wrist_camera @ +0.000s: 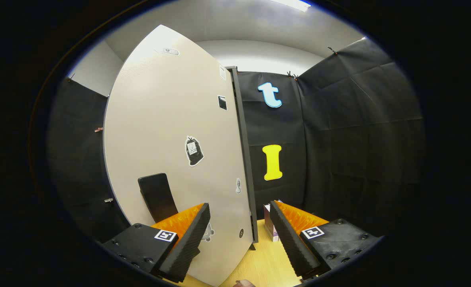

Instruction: Open the shoe cabinet door, grab the shoes and put them into the shoe cabinet, then close the shoe cabinet door.

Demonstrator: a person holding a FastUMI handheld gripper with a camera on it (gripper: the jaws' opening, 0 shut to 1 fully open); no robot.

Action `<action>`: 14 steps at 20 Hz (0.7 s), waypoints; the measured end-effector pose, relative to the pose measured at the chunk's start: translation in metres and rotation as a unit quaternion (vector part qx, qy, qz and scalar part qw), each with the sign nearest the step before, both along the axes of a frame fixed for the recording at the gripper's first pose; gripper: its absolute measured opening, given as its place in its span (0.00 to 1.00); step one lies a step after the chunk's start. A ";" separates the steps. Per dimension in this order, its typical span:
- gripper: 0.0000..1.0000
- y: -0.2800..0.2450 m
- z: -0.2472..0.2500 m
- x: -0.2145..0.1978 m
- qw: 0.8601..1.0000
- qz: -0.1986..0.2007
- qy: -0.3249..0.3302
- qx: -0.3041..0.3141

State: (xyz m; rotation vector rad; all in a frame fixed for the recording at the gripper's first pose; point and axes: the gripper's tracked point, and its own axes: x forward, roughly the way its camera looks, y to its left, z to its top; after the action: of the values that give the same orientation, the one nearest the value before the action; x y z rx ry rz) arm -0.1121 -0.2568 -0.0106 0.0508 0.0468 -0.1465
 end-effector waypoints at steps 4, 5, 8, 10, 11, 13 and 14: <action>0.98 0.039 -0.003 0.020 1.000 0.014 0.001 -0.016; 0.98 0.051 -0.005 0.028 1.000 0.022 0.001 -0.017; 0.98 0.091 -0.017 0.052 0.998 0.059 0.015 -0.019; 0.98 0.114 -0.022 0.066 0.996 0.079 0.025 -0.026; 0.98 0.124 -0.023 0.069 0.996 0.087 0.025 -0.026; 0.98 0.139 -0.018 0.074 0.995 0.097 0.017 -0.023; 0.98 0.144 -0.014 0.074 0.994 0.102 0.013 -0.022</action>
State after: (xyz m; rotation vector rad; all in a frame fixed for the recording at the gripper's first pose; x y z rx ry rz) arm -0.0380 -0.1132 -0.0247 0.0009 0.0741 0.0559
